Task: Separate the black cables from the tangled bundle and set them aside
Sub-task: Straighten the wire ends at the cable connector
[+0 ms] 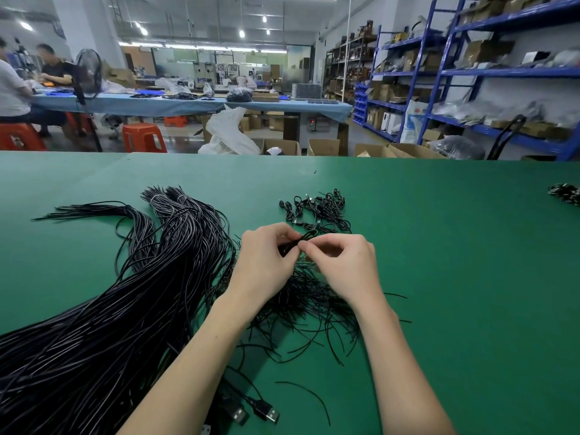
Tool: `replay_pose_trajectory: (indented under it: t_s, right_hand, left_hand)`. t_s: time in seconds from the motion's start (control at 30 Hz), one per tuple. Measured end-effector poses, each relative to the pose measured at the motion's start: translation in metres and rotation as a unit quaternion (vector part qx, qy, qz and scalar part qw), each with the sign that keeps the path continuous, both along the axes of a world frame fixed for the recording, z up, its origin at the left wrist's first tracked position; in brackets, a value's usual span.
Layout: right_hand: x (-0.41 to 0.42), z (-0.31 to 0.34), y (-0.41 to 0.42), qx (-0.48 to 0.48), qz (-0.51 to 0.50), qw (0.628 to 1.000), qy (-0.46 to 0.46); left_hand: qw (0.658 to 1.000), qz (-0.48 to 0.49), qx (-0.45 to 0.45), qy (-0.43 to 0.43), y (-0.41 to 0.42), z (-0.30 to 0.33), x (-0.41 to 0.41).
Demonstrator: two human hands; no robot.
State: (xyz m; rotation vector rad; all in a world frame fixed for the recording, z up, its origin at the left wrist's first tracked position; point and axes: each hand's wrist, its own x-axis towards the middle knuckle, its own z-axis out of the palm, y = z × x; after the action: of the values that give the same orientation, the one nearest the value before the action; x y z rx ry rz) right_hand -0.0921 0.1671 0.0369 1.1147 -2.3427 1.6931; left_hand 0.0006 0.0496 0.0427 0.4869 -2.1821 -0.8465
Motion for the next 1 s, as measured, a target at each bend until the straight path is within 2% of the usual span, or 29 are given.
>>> replay_pose_trajectory:
  t_s: [0.17, 0.23, 0.27, 0.33, 0.4, 0.43, 0.5, 0.63, 0.73, 0.83, 1.0]
  right_hand:
    - [0.001, -0.004, -0.005, -0.033, -0.017, 0.999, -0.012]
    - [-0.001, -0.007, -0.005, -0.032, -0.019, 0.999, 0.005]
    - [-0.002, -0.009, -0.005, -0.027, -0.015, 0.999, 0.02]
    - [-0.002, -0.016, -0.004, -0.027, 0.008, 0.998, 0.053]
    - [0.0, -0.02, -0.005, -0.046, 0.05, 0.995, 0.074]
    - [0.0, -0.02, -0.006, -0.052, 0.07, 0.992, 0.094]
    - [0.0, -0.02, -0.008, -0.057, 0.091, 0.983, 0.148]
    - [-0.004, -0.018, -0.005, -0.053, 0.107, 0.978, 0.173]
    - [-0.004, -0.016, -0.003, -0.041, 0.105, 0.979, 0.171]
    - [-0.001, -0.015, -0.004, -0.043, 0.083, 0.986, 0.138]
    - [-0.002, -0.013, -0.003, -0.09, 0.074, 0.993, -0.034]
  left_hand:
    - [1.0, -0.013, 0.011, -0.014, 0.001, 0.0, -0.001]
    - [0.995, -0.043, 0.074, -0.046, -0.002, 0.002, -0.001]
    - [0.986, -0.071, 0.143, -0.055, -0.004, 0.003, 0.0]
    - [0.938, -0.123, 0.322, -0.045, -0.01, 0.002, 0.003]
    - [0.862, -0.158, 0.481, -0.02, -0.014, 0.002, 0.007]
    - [0.83, -0.17, 0.531, -0.016, -0.016, 0.002, 0.009]
    - [0.791, -0.185, 0.584, -0.02, -0.022, 0.002, 0.013]
    - [0.767, -0.21, 0.601, -0.077, -0.025, 0.002, 0.016]
    - [0.775, -0.229, 0.581, -0.1, -0.028, 0.001, 0.017]
    - [0.828, -0.223, 0.508, -0.08, -0.03, -0.001, 0.017]
    - [0.898, -0.218, 0.382, -0.007, -0.023, -0.004, 0.013]
